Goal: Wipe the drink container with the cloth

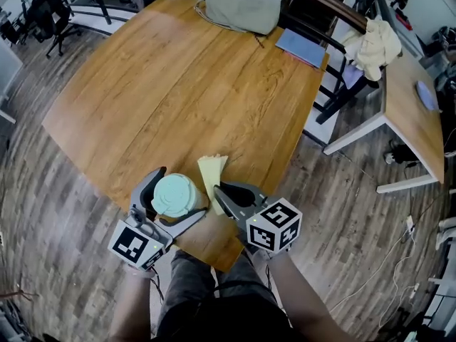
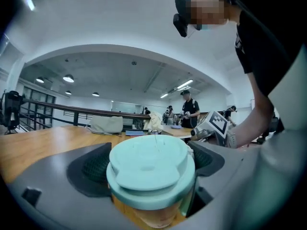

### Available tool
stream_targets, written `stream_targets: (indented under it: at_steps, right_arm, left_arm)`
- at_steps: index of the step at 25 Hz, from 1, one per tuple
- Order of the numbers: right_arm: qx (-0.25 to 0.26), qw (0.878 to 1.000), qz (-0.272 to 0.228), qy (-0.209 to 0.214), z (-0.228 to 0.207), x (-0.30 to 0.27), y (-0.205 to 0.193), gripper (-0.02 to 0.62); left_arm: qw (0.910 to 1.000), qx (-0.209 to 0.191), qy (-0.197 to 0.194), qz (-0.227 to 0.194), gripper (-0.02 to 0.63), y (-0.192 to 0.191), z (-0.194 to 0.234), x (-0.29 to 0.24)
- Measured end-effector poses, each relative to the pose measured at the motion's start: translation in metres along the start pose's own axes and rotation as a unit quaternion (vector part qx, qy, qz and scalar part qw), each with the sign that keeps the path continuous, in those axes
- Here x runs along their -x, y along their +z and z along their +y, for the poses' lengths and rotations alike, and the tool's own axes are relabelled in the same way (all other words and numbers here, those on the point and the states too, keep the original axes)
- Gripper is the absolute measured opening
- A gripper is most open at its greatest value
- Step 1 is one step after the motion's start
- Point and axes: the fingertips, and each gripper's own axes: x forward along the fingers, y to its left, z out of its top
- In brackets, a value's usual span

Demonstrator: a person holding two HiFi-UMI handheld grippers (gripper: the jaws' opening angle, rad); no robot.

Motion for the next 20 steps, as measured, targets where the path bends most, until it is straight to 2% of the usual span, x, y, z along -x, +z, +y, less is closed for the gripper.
stream_targets:
  at_steps: [5,9,15,20]
  right_arm:
    - [-0.015,1.000,-0.014,0.019,0.024,-0.009,0.010,0.035]
    - [-0.027,0.999,-0.025,0.031,0.042,-0.022,0.019,0.035]
    - [-0.024,0.999,-0.021,0.043,0.067,-0.050,0.026,0.035]
    - [-0.020,0.999,-0.027,0.033,0.074,-0.064,0.034,0.035]
  left_arm:
    - [0.9957,0.022,-0.089,-0.017,0.494,-0.003,0.008,0.016]
    - [0.9892,0.046,-0.136,-0.032,0.494,-0.006,0.021,0.027]
    - [0.9820,0.056,-0.177,-0.038,0.494,-0.013,0.031,0.041]
    - [0.9790,0.056,-0.192,-0.040,0.494,-0.016,0.033,0.046]
